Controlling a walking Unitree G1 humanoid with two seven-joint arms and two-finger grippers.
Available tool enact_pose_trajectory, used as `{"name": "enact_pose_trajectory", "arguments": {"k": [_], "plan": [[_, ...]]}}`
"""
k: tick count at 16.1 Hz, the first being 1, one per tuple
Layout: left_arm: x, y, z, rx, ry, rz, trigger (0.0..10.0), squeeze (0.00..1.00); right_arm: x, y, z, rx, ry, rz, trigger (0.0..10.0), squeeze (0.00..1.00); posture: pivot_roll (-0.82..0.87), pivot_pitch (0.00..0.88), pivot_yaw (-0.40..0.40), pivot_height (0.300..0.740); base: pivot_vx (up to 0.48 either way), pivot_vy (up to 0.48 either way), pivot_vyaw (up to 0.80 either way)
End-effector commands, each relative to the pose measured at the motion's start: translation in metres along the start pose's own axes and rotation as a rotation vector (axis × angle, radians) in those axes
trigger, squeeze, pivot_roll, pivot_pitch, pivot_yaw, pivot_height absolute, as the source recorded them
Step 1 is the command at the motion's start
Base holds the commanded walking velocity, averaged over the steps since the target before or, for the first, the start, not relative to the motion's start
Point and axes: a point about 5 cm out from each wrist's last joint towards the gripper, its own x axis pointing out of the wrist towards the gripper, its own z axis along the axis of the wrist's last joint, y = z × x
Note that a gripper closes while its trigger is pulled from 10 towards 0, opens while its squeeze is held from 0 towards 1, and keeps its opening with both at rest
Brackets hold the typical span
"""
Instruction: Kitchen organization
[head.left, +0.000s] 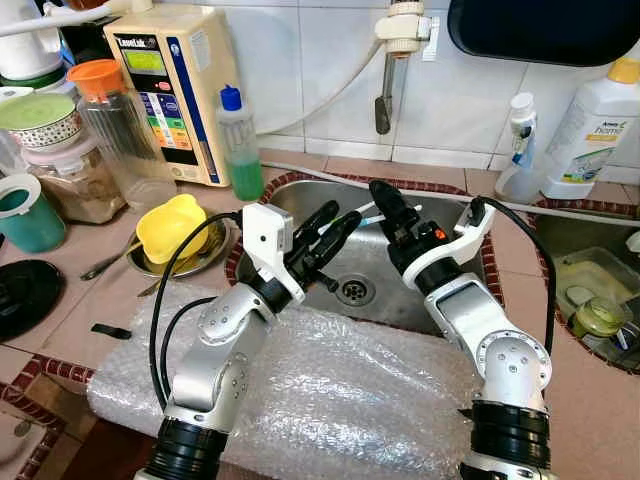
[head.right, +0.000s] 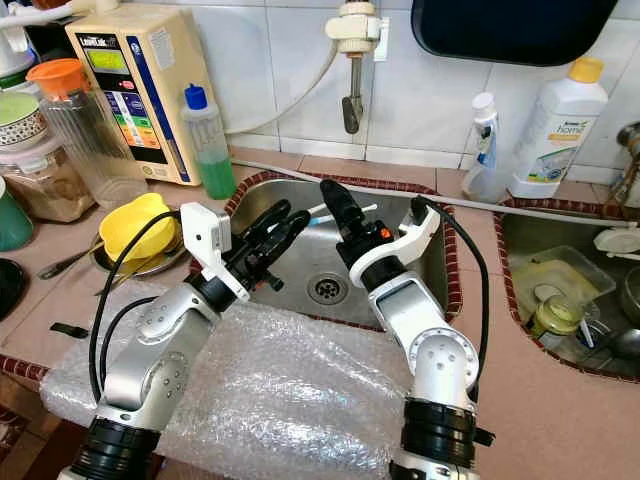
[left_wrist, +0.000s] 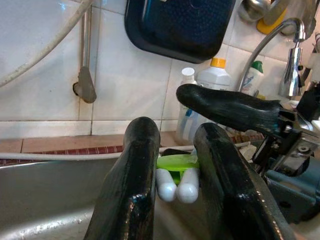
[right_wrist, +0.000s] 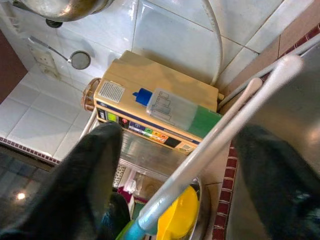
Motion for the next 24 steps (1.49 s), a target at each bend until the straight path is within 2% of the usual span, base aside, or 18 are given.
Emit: {"name": "enact_pose_trajectory", "arguments": {"k": [1,4,8,19,22,23,24], "plan": [[-0.002,-0.001,0.001,0.027,0.004,-0.009,0.0,0.00,0.007,0.006,-0.002,0.034,-0.009,0.012,0.0,0.00,0.06,0.000,0.069,0.740,0.000,0.000,0.00],[-0.002,0.001,0.001,0.034,0.003,-0.003,0.0,0.00,0.007,0.007,-0.001,0.041,-0.011,0.009,0.0,0.00,0.06,0.000,0.070,0.740,0.000,0.000,0.00],[-0.002,0.000,0.000,0.043,0.007,-0.008,0.0,0.00,0.004,0.000,0.002,0.035,-0.019,-0.024,0.0,0.00,0.05,0.000,0.069,0.740,0.000,0.000,0.00],[0.000,-0.005,-0.003,0.040,0.001,-0.024,0.0,0.00,0.009,0.010,-0.005,0.015,0.016,0.036,0.0,0.00,0.06,0.000,0.059,0.740,0.000,0.000,0.00],[0.000,-0.006,-0.004,0.046,0.007,-0.039,0.0,0.00,0.008,0.008,-0.005,0.017,0.012,0.031,0.0,0.00,0.06,0.000,0.063,0.740,0.000,0.000,0.00],[0.000,-0.006,-0.005,0.051,0.009,-0.042,1.4,0.00,0.009,0.009,-0.005,0.017,0.010,0.032,0.0,0.00,0.06,0.000,0.066,0.740,0.000,0.000,0.00],[0.000,-0.006,-0.005,0.054,0.014,-0.045,4.4,0.00,0.009,0.009,-0.006,0.017,0.007,0.034,0.0,0.00,0.06,0.000,0.066,0.740,0.000,0.000,0.00]]}}
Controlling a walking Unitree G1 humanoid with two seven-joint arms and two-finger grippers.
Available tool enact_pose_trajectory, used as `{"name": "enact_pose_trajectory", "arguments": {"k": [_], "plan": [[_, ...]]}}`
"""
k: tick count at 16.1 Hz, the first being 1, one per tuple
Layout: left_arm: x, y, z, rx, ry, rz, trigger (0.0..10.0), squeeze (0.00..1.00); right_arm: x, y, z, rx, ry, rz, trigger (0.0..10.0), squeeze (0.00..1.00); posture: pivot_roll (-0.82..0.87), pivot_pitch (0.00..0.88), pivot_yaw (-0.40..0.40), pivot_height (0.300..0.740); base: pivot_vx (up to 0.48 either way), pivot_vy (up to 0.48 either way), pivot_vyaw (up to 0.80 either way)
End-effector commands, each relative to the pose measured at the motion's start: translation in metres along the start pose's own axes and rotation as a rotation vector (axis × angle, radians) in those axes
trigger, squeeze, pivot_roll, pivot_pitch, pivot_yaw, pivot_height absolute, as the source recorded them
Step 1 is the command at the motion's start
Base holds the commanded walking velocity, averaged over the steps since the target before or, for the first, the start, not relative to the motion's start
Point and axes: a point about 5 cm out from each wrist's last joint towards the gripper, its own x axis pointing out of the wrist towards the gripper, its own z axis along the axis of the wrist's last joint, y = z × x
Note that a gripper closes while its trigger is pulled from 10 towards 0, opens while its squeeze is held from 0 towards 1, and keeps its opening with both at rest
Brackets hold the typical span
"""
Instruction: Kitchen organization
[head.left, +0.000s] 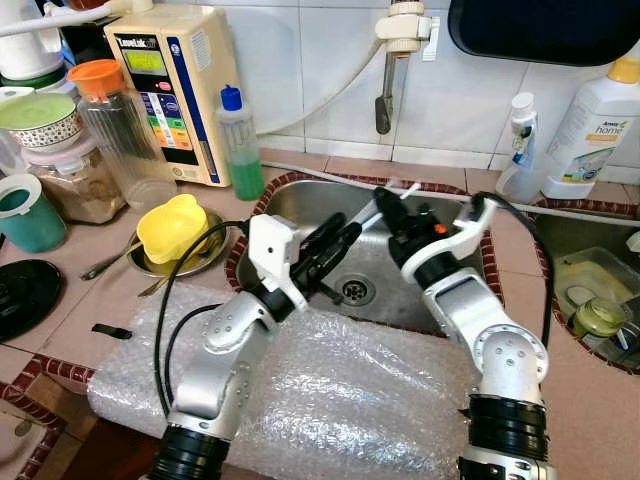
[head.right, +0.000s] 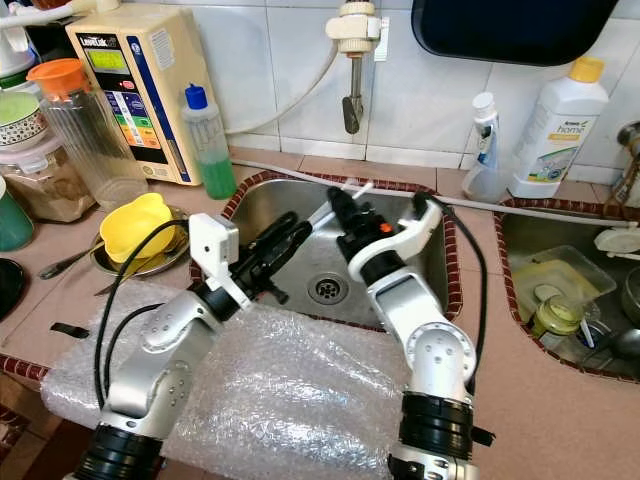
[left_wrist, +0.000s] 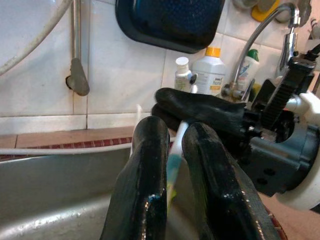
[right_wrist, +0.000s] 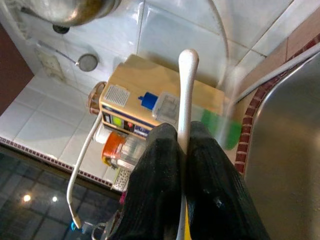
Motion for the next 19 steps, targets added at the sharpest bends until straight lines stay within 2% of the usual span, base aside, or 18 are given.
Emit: {"name": "enact_pose_trajectory", "arguments": {"k": [1,2,3,4,8,12,15,17,18,19], "plan": [[0.002,-0.001,0.004,0.030,-0.004,-0.019,10.0,0.00,0.004,0.005,-0.006,0.009,0.012,0.015,0.0,0.00,0.06,0.000,0.069,0.740,0.000,0.000,0.00],[0.003,0.000,0.004,0.031,-0.003,-0.014,10.0,0.04,0.005,0.005,-0.005,0.009,0.010,0.014,0.0,0.00,0.06,0.000,0.071,0.740,0.000,0.000,0.00],[0.003,0.001,0.004,0.029,-0.002,-0.011,10.0,0.27,0.005,0.005,-0.005,0.010,0.006,0.014,0.0,0.00,0.06,0.000,0.072,0.740,0.000,0.000,0.00],[0.003,0.002,0.003,0.030,-0.001,-0.005,10.0,1.00,0.005,0.004,-0.005,0.010,0.003,0.011,0.0,0.00,0.06,0.000,0.071,0.740,0.000,0.000,0.00],[0.000,0.006,0.002,0.010,0.008,0.013,10.0,1.00,0.006,0.003,-0.003,-0.038,-0.008,0.003,0.0,0.00,0.06,0.000,0.072,0.740,0.000,0.000,0.00],[-0.018,0.016,-0.008,0.034,0.094,0.033,10.0,1.00,0.015,-0.004,0.005,-0.331,-0.006,-0.012,0.0,0.00,0.08,0.000,0.075,0.740,0.000,0.000,0.00],[-0.026,0.020,-0.011,0.056,0.138,0.033,10.0,1.00,0.025,-0.012,0.003,-0.547,0.016,-0.023,0.0,0.00,0.09,0.000,0.075,0.740,0.000,0.000,0.00],[-0.033,0.023,-0.017,0.079,0.208,0.036,10.0,1.00,0.034,-0.021,-0.001,-0.844,0.056,-0.021,0.0,0.00,0.11,0.000,0.074,0.740,0.000,0.000,0.00],[-0.034,0.023,-0.017,0.077,0.208,0.035,10.0,1.00,0.034,-0.022,-0.001,-0.875,0.062,-0.020,0.0,0.00,0.11,0.000,0.074,0.740,0.000,0.000,0.00],[-0.036,0.023,-0.018,0.068,0.219,0.040,10.0,1.00,0.036,-0.029,-0.001,-1.004,0.079,-0.037,0.0,0.00,0.12,0.000,0.073,0.740,0.000,0.000,0.00]]}}
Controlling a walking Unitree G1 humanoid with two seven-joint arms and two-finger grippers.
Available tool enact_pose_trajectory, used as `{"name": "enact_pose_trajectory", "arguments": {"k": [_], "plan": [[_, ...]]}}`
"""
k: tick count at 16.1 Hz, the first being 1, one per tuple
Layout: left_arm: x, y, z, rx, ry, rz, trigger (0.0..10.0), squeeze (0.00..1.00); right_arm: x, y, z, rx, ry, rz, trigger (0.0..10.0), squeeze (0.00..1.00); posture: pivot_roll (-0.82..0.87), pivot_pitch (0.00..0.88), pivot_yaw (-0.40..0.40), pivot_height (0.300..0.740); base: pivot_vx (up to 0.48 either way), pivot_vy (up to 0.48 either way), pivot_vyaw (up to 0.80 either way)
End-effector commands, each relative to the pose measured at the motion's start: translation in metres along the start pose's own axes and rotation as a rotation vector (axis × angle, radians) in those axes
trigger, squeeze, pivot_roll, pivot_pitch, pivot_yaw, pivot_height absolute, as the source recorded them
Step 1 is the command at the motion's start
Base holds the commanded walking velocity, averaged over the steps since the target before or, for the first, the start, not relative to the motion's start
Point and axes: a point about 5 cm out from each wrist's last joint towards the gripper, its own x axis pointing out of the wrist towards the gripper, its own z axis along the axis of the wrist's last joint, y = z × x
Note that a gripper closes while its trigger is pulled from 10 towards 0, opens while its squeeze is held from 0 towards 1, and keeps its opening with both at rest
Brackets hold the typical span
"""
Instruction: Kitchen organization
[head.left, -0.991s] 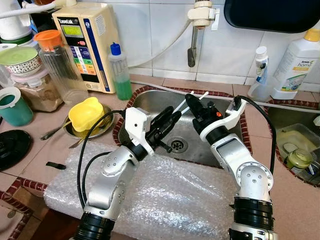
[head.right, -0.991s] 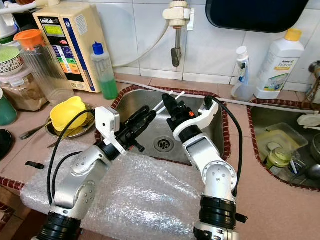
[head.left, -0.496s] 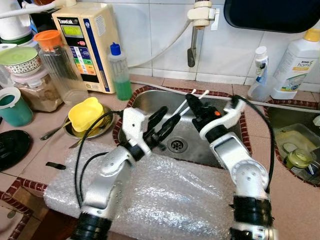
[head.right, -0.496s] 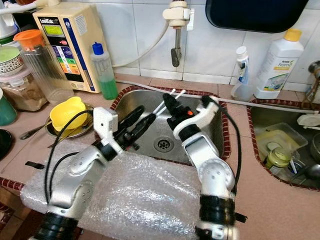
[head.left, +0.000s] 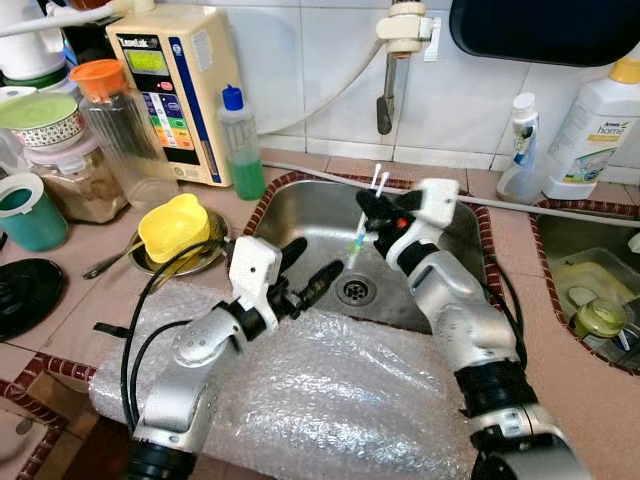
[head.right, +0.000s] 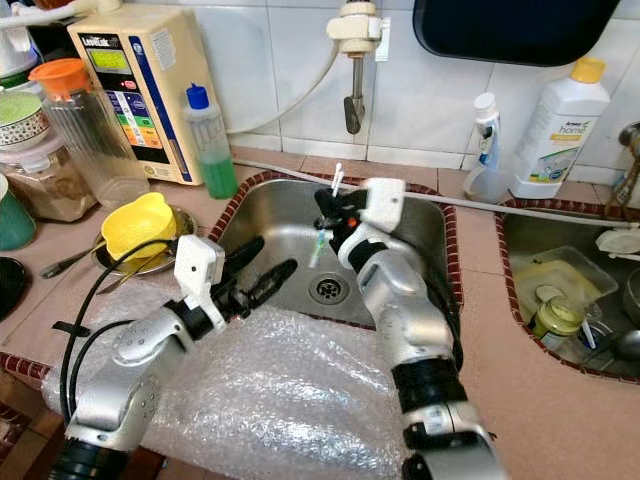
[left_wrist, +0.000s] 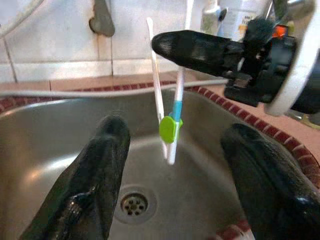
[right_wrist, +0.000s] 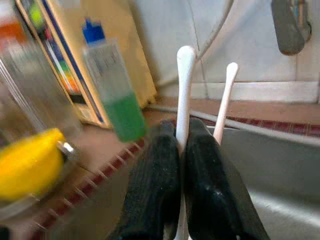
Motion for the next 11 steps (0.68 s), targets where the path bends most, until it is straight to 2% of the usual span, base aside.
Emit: {"name": "enact_pose_trajectory", "arguments": {"k": [1,2,3,5,7,8,9,10,11], "plan": [[-0.002,0.000,0.001,0.029,0.029,-0.008,10.0,1.00,0.003,-0.004,-0.005,-0.146,0.026,-0.002,0.0,0.00,0.13,0.000,0.072,0.740,0.000,0.000,0.00],[-0.004,0.003,-0.003,0.040,0.074,-0.004,10.0,1.00,0.001,-0.013,-0.014,-0.278,0.074,-0.024,0.0,0.00,0.13,0.000,0.072,0.740,0.000,0.000,0.00],[-0.006,0.004,-0.006,0.026,0.093,-0.011,10.0,1.00,-0.002,-0.019,-0.018,-0.349,0.097,-0.029,0.0,0.00,0.13,0.000,0.075,0.740,0.000,0.000,0.00],[-0.009,0.005,-0.010,0.052,0.143,-0.028,10.0,1.00,-0.006,-0.026,-0.023,-0.422,0.109,-0.031,0.0,0.00,0.13,0.000,0.083,0.740,0.000,0.000,0.00],[-0.011,0.007,-0.012,0.064,0.159,-0.022,10.0,1.00,-0.010,-0.030,-0.027,-0.442,0.115,-0.022,0.0,0.00,0.13,0.000,0.088,0.740,0.000,0.000,0.00],[-0.010,0.007,-0.012,0.085,0.162,-0.036,10.0,1.00,-0.013,-0.032,-0.035,-0.479,0.148,-0.019,2.1,0.00,0.13,0.000,0.096,0.740,0.000,0.000,0.00],[-0.008,0.006,-0.011,0.080,0.164,-0.039,10.0,1.00,-0.014,-0.031,-0.041,-0.462,0.159,0.004,8.2,0.00,0.13,0.000,0.099,0.740,0.000,0.000,0.00],[-0.008,0.005,-0.011,0.081,0.167,-0.042,10.0,1.00,-0.014,-0.029,-0.046,-0.459,0.171,0.014,10.0,1.00,0.13,0.000,0.099,0.740,0.000,0.000,0.00],[-0.008,0.005,-0.012,0.086,0.173,-0.047,10.0,1.00,-0.015,-0.027,-0.050,-0.457,0.183,0.029,10.0,1.00,0.13,0.000,0.101,0.740,0.000,0.000,0.00]]}}
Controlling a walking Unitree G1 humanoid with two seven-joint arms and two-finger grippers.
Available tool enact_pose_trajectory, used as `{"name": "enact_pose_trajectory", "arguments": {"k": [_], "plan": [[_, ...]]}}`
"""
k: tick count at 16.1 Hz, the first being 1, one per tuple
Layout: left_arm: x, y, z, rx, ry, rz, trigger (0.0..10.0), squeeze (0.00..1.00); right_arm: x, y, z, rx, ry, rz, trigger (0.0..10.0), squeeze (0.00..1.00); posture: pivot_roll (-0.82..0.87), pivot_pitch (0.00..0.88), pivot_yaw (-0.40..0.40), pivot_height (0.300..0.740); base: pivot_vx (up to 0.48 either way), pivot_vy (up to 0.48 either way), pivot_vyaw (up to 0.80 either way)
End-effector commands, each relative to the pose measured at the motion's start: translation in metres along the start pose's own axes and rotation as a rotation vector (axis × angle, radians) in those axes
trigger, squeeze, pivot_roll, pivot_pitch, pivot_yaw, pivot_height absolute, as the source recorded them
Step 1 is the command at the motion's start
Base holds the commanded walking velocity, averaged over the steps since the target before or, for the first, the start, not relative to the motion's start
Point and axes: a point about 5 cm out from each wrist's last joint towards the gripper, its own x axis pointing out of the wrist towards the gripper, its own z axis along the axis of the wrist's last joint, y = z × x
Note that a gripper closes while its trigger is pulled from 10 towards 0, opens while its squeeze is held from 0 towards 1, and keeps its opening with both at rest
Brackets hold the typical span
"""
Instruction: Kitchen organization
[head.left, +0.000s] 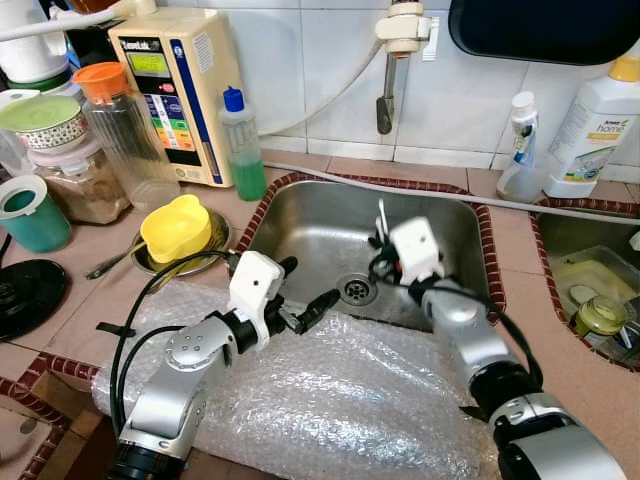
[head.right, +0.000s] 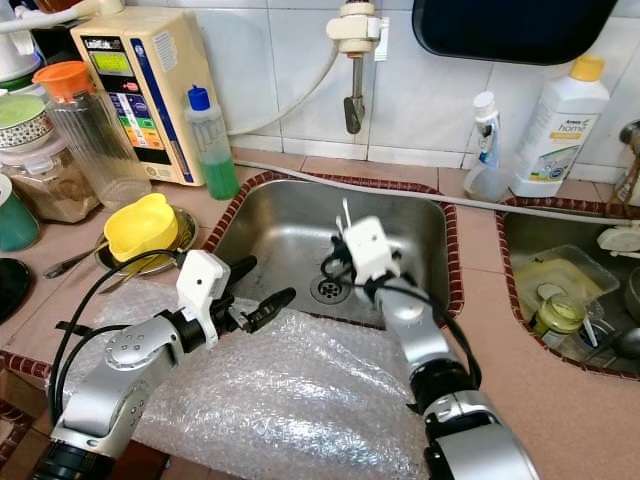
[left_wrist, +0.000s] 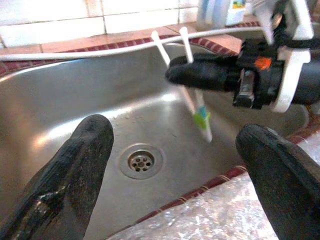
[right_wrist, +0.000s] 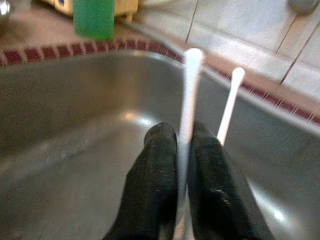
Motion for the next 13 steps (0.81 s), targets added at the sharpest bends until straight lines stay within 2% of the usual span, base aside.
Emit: {"name": "enact_pose_trajectory", "arguments": {"k": [1,5,9,11,13], "plan": [[0.000,0.000,0.001,0.025,0.017,-0.016,10.0,1.00,0.004,0.006,0.006,-0.020,-0.023,0.037,10.0,1.00,0.13,0.000,0.102,0.740,0.000,0.000,0.00],[0.000,0.002,0.001,0.035,0.016,0.001,10.0,1.00,0.006,0.015,0.003,-0.052,-0.007,0.086,10.0,1.00,0.14,0.000,0.100,0.740,0.000,0.000,0.00],[-0.001,0.003,0.000,0.067,0.027,0.005,10.0,1.00,0.008,0.017,0.007,-0.060,-0.027,0.065,10.0,1.00,0.13,0.000,0.111,0.740,0.000,0.000,0.00],[0.000,0.010,0.002,0.099,0.015,0.064,10.0,1.00,0.009,0.016,0.013,-0.055,-0.070,0.044,10.0,1.00,0.12,0.000,0.112,0.740,0.000,0.000,0.00],[0.000,0.030,0.009,0.120,-0.016,0.220,10.0,1.00,0.008,0.018,0.028,0.022,-0.160,0.036,10.0,1.00,0.12,0.000,0.107,0.740,0.000,0.000,0.00]]}}
